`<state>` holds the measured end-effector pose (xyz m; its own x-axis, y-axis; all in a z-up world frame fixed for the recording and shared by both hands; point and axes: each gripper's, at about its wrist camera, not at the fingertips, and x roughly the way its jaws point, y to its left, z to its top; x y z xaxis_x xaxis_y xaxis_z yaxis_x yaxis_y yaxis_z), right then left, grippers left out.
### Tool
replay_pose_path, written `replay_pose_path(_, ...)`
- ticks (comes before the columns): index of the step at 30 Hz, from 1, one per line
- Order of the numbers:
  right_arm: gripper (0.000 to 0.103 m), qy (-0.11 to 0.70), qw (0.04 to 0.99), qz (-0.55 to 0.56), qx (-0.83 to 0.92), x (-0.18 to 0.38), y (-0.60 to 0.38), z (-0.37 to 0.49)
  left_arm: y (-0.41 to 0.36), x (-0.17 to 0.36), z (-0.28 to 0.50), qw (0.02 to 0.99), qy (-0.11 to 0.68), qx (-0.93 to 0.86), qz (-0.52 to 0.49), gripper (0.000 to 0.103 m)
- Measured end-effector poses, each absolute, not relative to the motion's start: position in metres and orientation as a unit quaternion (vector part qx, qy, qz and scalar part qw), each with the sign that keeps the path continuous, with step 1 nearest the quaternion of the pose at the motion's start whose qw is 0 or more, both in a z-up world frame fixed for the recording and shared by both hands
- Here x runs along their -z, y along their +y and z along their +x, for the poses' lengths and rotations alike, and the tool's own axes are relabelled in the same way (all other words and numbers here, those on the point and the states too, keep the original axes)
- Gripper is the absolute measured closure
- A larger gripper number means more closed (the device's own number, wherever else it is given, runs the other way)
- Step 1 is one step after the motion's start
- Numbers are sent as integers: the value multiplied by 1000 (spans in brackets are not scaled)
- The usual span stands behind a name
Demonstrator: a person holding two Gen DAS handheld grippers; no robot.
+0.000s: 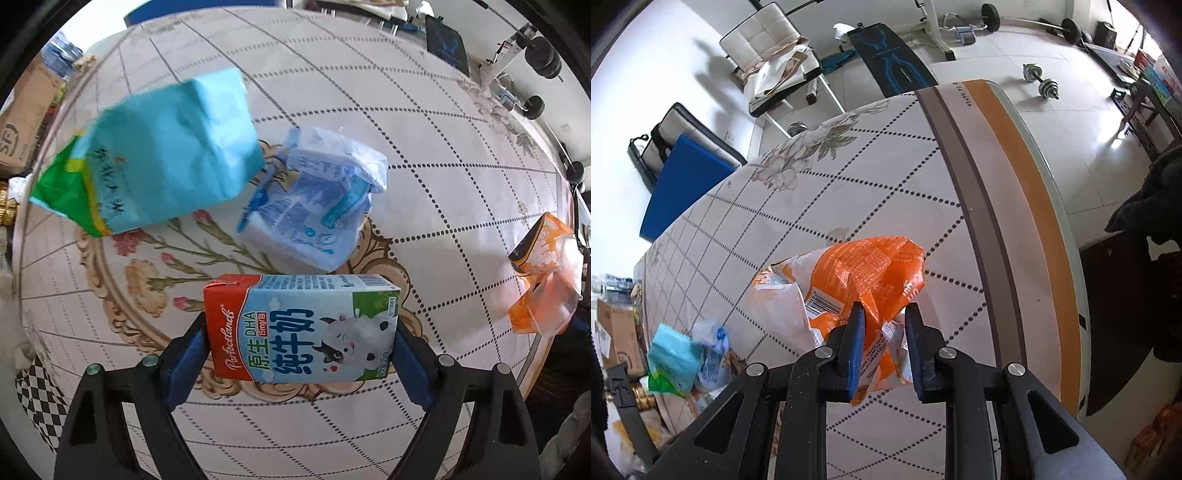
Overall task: Collect trash
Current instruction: 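Grasp the orange snack bag with right tool while left tool grasps the milk carton, then carry snack bag and milk carton over the bin and open both tools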
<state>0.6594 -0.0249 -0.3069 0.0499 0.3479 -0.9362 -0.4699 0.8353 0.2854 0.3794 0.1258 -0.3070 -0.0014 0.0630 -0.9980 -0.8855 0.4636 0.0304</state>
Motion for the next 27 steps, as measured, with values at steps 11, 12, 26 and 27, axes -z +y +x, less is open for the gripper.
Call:
replay_pose_path(11,81,612,719,-54,-325,289,-44,610,79,253,354,648,560,-392,-336,14)
replay_pose_path(12,81,611,719,-55,-328,288,-46,605,79,250,349,651,556,-393,-336,14)
replay_pose_path(26,81,601,710,-40,-366,245,-136,470,25,202,241,702,508,-387,-315,14)
replay_pose_path(27,81,601,709,-37,-367,243,-145,457,16,200,229,705,506,-385,-313,14)
